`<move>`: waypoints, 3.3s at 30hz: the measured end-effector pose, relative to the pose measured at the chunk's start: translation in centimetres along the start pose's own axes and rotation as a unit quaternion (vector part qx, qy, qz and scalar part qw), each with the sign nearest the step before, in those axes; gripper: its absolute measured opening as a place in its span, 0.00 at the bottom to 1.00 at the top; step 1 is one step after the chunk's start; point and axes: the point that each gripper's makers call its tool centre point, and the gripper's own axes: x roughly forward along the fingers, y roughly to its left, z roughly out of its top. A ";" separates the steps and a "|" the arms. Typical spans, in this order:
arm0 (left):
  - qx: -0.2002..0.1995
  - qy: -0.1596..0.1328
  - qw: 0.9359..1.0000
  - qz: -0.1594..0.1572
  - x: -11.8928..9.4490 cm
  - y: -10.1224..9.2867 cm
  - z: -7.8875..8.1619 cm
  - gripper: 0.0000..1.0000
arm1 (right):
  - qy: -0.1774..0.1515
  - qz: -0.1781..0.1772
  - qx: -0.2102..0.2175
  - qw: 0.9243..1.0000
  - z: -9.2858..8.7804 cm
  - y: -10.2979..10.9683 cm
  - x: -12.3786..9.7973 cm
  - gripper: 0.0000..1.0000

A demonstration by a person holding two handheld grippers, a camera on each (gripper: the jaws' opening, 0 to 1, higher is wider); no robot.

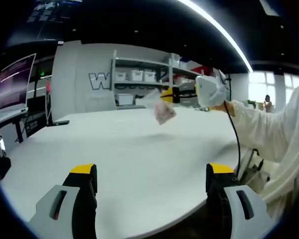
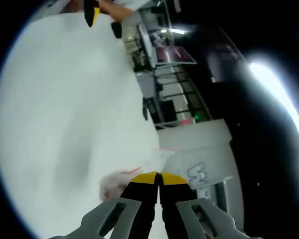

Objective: Open the resealable bag by pulling the two sides of the seal apart until the entire bag opening is separated and visibly accessible.

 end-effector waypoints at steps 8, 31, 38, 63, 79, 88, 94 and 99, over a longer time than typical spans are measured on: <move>0.000 0.000 1.000 -0.004 0.1 -0.3 0.0 0.89 | 0.004 0.002 -0.007 1.000 -0.2 0.4 -1.1 0.00; -0.003 0.002 1.000 -0.003 0.0 -0.5 0.0 0.89 | 0.003 0.000 -0.019 1.000 0.0 1.0 -3.2 0.00; -0.003 0.003 1.000 -0.006 0.1 -0.7 0.0 0.89 | 0.003 0.000 -0.030 1.000 0.2 1.3 -3.9 0.00; -0.003 0.006 1.000 -0.007 0.2 -1.0 -0.4 0.89 | -0.007 -0.004 -0.041 0.999 1.5 2.7 -6.4 0.00; -0.003 0.009 1.000 -0.010 0.2 -1.3 -0.6 0.89 | -0.018 -0.002 -0.038 0.999 2.4 4.2 -8.5 0.00; -0.002 0.010 1.000 -0.010 0.2 -1.3 -0.5 0.89 | -0.021 0.000 -0.038 0.999 2.9 5.0 -9.1 0.00; -0.004 0.010 1.000 -0.010 0.2 -1.3 -0.6 0.89 | -0.029 0.002 -0.044 0.999 3.7 5.6 -9.7 0.00; -0.005 0.012 1.000 -0.010 0.2 -1.4 -0.6 0.89 | -0.035 0.005 -0.045 0.998 4.3 6.0 -10.2 0.00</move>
